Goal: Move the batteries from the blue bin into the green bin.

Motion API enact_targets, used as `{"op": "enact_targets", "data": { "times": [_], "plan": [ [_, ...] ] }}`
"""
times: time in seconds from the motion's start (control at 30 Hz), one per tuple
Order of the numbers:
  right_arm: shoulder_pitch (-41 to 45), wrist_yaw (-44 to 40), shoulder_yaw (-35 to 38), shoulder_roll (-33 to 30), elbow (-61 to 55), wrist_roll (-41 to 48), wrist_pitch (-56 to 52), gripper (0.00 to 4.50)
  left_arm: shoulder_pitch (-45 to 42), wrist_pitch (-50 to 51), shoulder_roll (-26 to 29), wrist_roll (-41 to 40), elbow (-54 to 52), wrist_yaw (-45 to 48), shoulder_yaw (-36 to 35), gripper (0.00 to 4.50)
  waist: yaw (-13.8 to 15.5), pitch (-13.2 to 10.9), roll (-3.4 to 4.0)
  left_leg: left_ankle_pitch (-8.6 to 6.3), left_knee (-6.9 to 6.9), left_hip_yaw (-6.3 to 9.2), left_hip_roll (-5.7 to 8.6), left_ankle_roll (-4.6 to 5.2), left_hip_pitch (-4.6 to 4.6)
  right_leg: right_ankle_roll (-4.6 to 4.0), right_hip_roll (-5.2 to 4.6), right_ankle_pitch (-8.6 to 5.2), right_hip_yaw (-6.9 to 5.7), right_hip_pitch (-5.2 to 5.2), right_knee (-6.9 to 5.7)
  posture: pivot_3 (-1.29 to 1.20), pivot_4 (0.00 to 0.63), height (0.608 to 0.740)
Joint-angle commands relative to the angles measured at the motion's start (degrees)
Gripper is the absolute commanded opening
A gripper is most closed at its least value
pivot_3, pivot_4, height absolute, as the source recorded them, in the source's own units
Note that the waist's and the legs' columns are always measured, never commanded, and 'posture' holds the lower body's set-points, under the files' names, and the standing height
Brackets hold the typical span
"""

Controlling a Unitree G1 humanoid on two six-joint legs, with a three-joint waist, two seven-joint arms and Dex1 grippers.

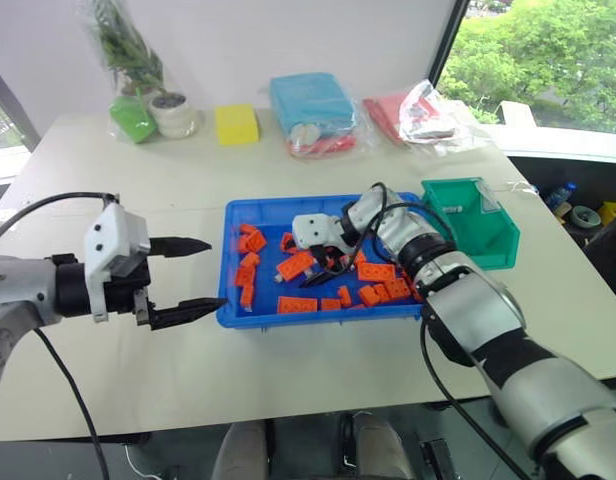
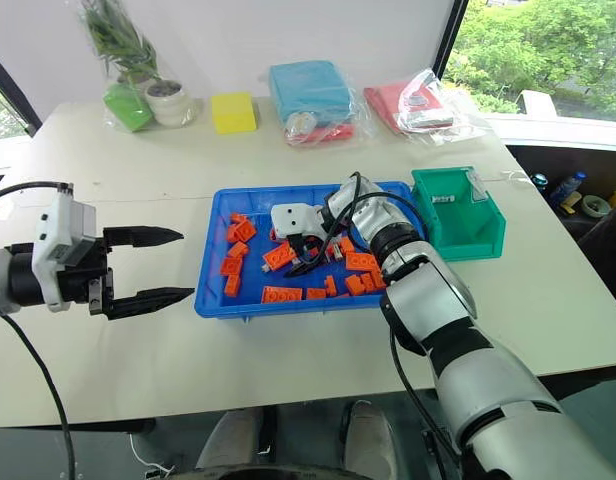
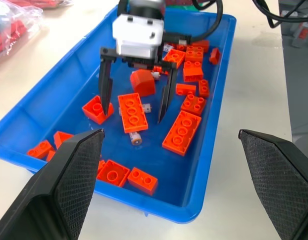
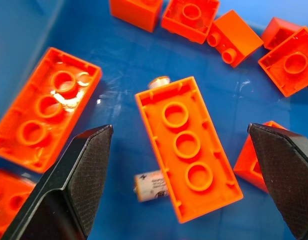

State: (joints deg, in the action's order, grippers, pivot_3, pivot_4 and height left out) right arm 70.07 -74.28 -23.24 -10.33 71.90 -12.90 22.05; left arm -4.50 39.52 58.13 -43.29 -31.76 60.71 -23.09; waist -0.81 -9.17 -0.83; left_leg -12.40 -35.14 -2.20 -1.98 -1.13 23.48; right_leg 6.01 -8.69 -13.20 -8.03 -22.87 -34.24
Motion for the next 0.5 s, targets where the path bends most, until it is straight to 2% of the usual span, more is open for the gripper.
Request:
{"op": "enact_targets", "data": {
  "times": [0.03,0.13,0.2,0.23,0.27,0.5],
  "plan": [
    [0.95,1.30,1.07,0.52,0.24,-0.80,0.19,3.92,-1.63,-0.67,0.55,-0.65,-0.89,-0.45,0.24,4.50,0.04,0.00,-0.01,0.00,0.00,0.01,0.00,0.00,0.00,0.00,0.00,0.00,0.00,0.00,0.00,0.00,0.150,0.683],
    [0.87,0.75,1.84,0.94,0.07,-0.30,0.11,2.73,-2.54,-0.76,0.61,-0.47,-0.32,-0.42,0.78,4.50,-0.02,0.00,-0.01,0.00,0.00,0.00,0.00,0.00,0.00,0.00,0.00,0.00,0.00,0.01,0.00,0.00,0.150,0.683],
    [0.91,-0.03,2.60,1.03,-0.28,0.39,-0.36,1.59,-2.85,-0.92,0.65,-0.28,0.07,-0.28,1.01,4.50,-0.06,0.01,-0.01,0.00,0.00,0.00,0.00,0.00,0.00,0.00,0.01,0.00,0.00,0.01,-0.01,0.00,0.150,0.683],
    [0.92,-0.49,3.14,1.02,-0.54,0.85,-0.64,1.21,-2.97,-1.02,0.67,-0.14,0.29,-0.16,1.09,4.50,-0.08,0.01,-0.01,0.00,0.00,0.00,0.00,0.00,0.00,0.00,0.01,0.00,0.00,0.00,-0.01,0.00,0.150,0.683],
    [0.97,-0.97,3.70,0.97,-0.75,1.24,-1.02,1.10,-3.14,-1.08,0.69,-0.04,0.49,-0.09,1.21,4.50,-0.06,0.01,-0.01,0.01,0.00,0.00,0.00,0.00,-0.01,0.00,0.01,0.00,0.00,0.02,-0.02,0.00,0.150,0.683],
    [1.67,-1.29,9.30,0.67,-4.52,5.90,-3.84,1.10,-3.75,-1.61,0.69,0.40,1.40,0.30,1.80,4.50,-0.06,0.01,-0.01,0.02,-0.01,0.01,0.00,-0.01,-0.02,-0.01,0.02,0.01,0.01,0.05,-0.02,0.00,0.150,0.683]
  ]
}}
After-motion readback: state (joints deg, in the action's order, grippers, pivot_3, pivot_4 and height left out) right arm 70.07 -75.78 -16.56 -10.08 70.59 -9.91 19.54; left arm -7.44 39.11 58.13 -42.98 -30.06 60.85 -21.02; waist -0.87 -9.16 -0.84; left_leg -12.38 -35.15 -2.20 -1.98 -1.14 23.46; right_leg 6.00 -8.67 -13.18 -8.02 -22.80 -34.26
